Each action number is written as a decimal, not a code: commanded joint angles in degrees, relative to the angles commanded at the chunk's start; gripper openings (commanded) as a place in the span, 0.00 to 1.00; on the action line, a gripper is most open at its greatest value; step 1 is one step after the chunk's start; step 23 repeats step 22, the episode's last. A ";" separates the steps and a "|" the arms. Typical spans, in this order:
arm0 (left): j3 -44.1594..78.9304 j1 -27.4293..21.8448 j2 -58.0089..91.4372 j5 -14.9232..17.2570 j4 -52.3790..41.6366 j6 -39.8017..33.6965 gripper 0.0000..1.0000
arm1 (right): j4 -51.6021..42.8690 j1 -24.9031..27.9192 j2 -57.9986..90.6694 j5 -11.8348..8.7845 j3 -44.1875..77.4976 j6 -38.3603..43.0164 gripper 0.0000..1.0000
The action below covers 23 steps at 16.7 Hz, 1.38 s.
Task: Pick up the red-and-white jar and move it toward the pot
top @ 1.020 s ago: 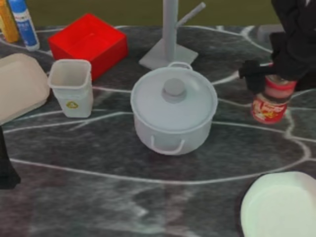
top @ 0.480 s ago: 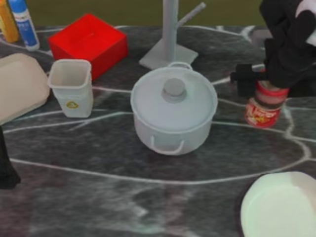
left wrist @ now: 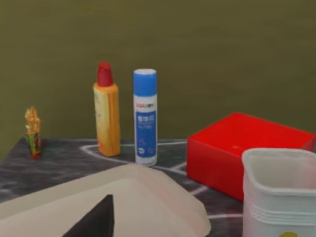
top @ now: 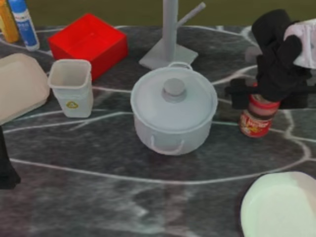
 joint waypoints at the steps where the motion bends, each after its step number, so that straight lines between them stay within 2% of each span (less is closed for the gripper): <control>1: 0.00 0.00 0.00 0.00 0.00 0.00 1.00 | 0.07 0.00 0.04 0.00 -0.03 0.00 0.00; 3: 0.00 0.00 0.00 0.00 0.00 0.00 1.00 | 0.07 0.00 0.04 0.00 -0.03 0.00 0.00; 16: 0.00 0.00 0.00 0.00 0.00 0.00 1.00 | 0.07 0.00 0.04 0.00 -0.03 0.00 0.98; 23: 0.00 0.00 0.00 0.00 0.00 0.00 1.00 | 0.07 0.00 0.04 0.00 -0.03 0.00 1.00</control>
